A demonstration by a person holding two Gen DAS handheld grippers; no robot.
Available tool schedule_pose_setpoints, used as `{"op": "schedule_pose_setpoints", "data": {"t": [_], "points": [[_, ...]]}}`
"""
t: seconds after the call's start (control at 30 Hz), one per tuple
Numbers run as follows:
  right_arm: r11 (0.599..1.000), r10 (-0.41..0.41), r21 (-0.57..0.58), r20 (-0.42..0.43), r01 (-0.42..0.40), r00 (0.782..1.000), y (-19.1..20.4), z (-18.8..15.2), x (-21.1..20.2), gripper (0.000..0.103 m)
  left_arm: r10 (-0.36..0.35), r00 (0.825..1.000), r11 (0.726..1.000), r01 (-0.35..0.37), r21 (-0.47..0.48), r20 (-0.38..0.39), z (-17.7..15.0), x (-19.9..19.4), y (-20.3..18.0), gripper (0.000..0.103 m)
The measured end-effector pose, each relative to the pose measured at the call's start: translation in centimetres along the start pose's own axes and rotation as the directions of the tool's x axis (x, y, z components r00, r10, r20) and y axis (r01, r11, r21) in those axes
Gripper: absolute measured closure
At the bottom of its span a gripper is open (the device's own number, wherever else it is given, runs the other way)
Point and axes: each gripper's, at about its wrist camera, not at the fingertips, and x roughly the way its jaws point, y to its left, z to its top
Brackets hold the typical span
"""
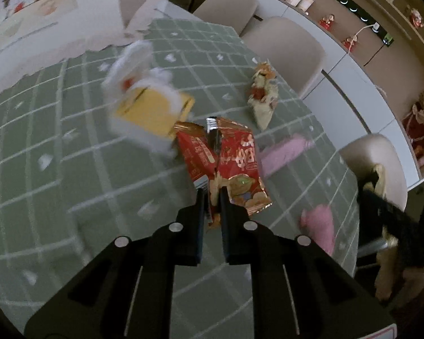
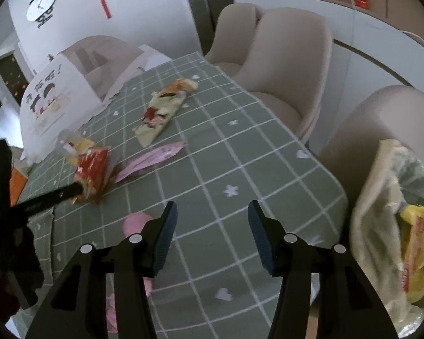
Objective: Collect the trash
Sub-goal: 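Lift the red snack bag with the left gripper while the right grasps the beige snack wrapper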
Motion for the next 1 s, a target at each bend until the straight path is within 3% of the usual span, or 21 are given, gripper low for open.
{"op": "schedule_pose_setpoints", "data": {"t": [0.2,0.43,0.53,0.8,1.0], "points": [[0.999,0.039,-0.031,-0.010,-0.039,0.999,2.1,1.2,1.1,0.054,0.041,0.999,0.999,-0.041,0.003,-0.009,-2.6,-2.0,1.6,0.093],[0.994,0.076,-0.080,-0.005,-0.076,0.997,4.6,6.3,4.4,0.054,0.034,0.999,0.999,-0.034,-0.027,-0.006,-2.9,-3.1,3.0,0.070],[0.994,0.085,-0.070,0.007,-0.084,0.996,5.7,9.5,6.8,0.054,0.030,1.000,0.999,-0.029,-0.025,0.004,-2.5,-3.4,3.2,0.062],[0.999,0.049,-0.019,-0.062,-0.050,0.997,7.3,15.6,15.7,0.055,0.043,0.999,0.998,-0.041,-0.049,0.025,-1.8,-4.2,5.1,0.056],[0.995,0.092,0.035,-0.129,-0.089,0.987,6.8,15.4,18.4,0.078,0.037,0.999,0.994,-0.035,-0.104,0.017,-2.1,-3.8,6.7,0.055]]}}
